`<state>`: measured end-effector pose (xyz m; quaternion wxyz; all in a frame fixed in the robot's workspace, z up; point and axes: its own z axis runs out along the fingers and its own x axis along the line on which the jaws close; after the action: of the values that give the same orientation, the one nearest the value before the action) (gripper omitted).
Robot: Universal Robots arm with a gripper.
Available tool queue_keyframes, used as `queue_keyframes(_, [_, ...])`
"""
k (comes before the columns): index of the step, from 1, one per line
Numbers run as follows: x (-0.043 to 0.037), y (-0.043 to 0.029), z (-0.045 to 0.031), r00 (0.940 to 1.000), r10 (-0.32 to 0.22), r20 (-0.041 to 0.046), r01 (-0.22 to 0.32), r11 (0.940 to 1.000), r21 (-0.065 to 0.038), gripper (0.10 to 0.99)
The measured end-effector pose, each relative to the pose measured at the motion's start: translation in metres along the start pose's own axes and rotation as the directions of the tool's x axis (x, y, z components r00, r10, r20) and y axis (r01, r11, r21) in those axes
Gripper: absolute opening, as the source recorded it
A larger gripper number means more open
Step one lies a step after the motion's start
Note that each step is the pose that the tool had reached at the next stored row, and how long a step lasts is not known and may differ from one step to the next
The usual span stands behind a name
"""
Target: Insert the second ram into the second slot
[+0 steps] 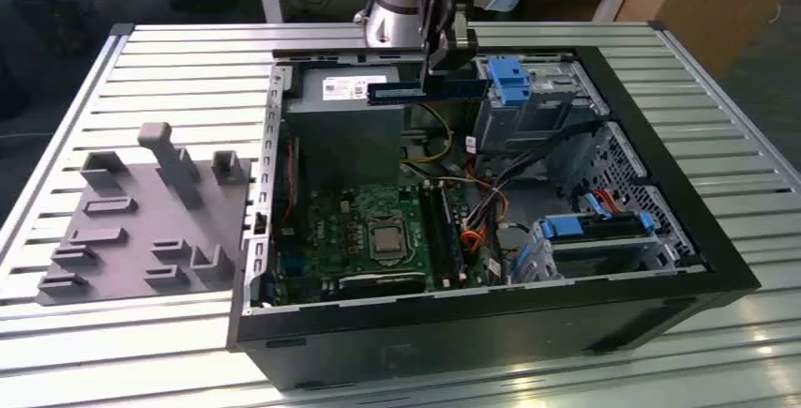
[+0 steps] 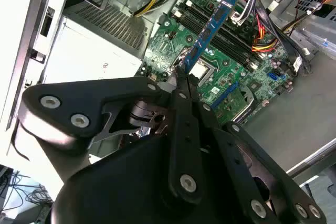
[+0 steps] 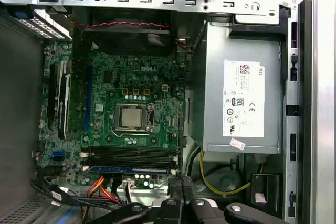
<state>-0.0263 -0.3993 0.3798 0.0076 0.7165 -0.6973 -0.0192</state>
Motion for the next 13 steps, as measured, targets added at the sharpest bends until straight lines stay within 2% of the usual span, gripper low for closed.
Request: queue_keyframes(13, [0.0035, 0.0001, -0.0001, 1.0000, 0.000, 0.0000, 0.000, 1.0000, 0.000, 0.118])
